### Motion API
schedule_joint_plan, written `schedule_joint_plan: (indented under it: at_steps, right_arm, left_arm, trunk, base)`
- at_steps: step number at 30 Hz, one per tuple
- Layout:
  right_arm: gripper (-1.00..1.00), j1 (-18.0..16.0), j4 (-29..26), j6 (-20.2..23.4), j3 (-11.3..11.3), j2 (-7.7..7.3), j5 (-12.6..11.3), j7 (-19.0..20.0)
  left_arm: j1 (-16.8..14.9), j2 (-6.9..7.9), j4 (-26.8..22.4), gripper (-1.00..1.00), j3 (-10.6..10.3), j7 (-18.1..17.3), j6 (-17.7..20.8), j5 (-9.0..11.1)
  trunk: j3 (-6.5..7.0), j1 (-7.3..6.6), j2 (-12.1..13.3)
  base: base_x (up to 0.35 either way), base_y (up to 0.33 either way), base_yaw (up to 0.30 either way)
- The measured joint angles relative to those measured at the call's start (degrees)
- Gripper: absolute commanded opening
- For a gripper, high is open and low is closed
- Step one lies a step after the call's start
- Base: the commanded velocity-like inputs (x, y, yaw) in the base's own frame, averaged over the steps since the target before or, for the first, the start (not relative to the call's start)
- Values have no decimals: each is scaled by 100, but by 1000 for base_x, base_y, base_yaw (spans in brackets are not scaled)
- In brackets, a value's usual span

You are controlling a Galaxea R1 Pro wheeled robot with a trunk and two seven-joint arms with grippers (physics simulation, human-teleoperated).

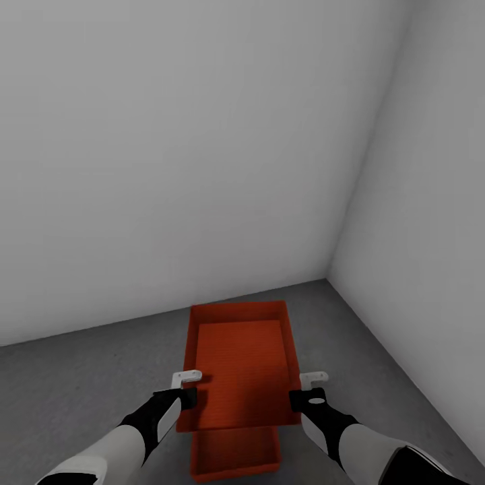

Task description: Move the two storage containers from the living room to the garage. In the garage, place one container on the floor and stack the other container on top of it (either order is fine).

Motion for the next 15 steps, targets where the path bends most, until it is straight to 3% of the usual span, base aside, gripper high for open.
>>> schedule_joint_plan:
  at_steps: [15]
  right_arm:
    - [-100, 1, 19, -17, 6, 14, -15, -11]
  left_arm:
    - [0, 0, -2, -100, -13, 3, -1, 7]
  trunk:
    - [-41, 0, 0]
  base:
    - [0, 0, -12]
